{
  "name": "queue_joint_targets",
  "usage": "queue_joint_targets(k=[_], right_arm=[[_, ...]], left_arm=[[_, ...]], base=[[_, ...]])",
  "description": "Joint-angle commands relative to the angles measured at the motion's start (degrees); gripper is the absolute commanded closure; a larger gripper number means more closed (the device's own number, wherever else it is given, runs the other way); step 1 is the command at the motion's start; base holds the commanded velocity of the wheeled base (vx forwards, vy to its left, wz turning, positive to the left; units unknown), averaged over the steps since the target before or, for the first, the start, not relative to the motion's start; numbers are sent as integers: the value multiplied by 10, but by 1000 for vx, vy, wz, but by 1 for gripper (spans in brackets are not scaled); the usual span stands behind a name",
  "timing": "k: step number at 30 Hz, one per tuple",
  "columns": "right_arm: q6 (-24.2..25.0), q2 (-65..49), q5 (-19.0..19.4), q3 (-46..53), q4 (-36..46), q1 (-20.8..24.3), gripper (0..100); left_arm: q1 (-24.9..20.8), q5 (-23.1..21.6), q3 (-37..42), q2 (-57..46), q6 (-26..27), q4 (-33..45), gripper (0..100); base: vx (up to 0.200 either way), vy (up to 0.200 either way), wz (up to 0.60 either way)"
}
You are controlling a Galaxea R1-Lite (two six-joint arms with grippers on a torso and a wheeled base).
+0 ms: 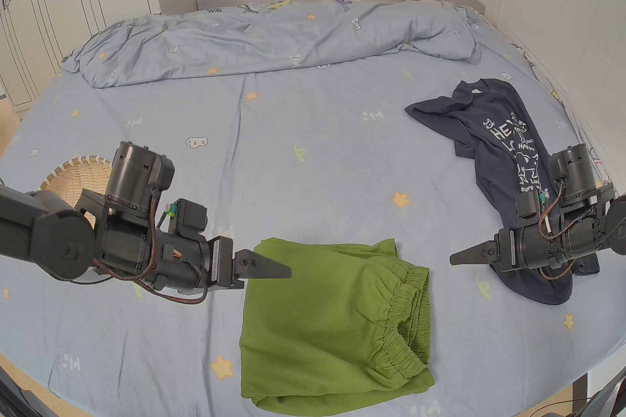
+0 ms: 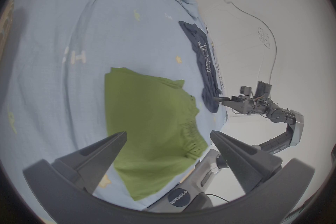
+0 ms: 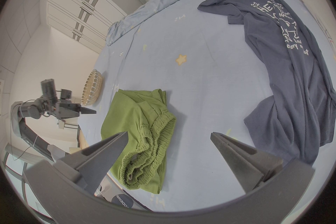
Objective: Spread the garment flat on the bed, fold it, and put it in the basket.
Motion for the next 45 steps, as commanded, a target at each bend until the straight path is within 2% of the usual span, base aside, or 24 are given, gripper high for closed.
queue_joint_targets(k=[1,11,16,27,31,34,36,45], right_arm=[[0,-9,1,2,1,7,0],[0,-8,0,7,-1,8,0],[0,-10,0,8,0,7,0],[0,-12,0,8,0,7,0],[0,-12,0,13,-1,8,0],[0,-12,0,13,-1,8,0],[0,-12,0,13,-1,8,0],[0,-10,-1,13,-1,8,0]], left_arm=[[65,-29,38,94,33,-32,0],[59,-34,38,118,34,-45,0],[35,-85,42,142,28,-45,0],[21,-89,37,171,28,-47,0],[6,-90,38,181,26,-85,0],[6,-90,38,182,26,-86,0],[-13,-89,39,208,16,-124,0],[-24,-89,39,205,-24,-163,0]], base=[[0,0,0],[0,0,0],[0,0,0],[0,0,0],[0,0,0],[0,0,0],[0,0,0],[0,0,0]])
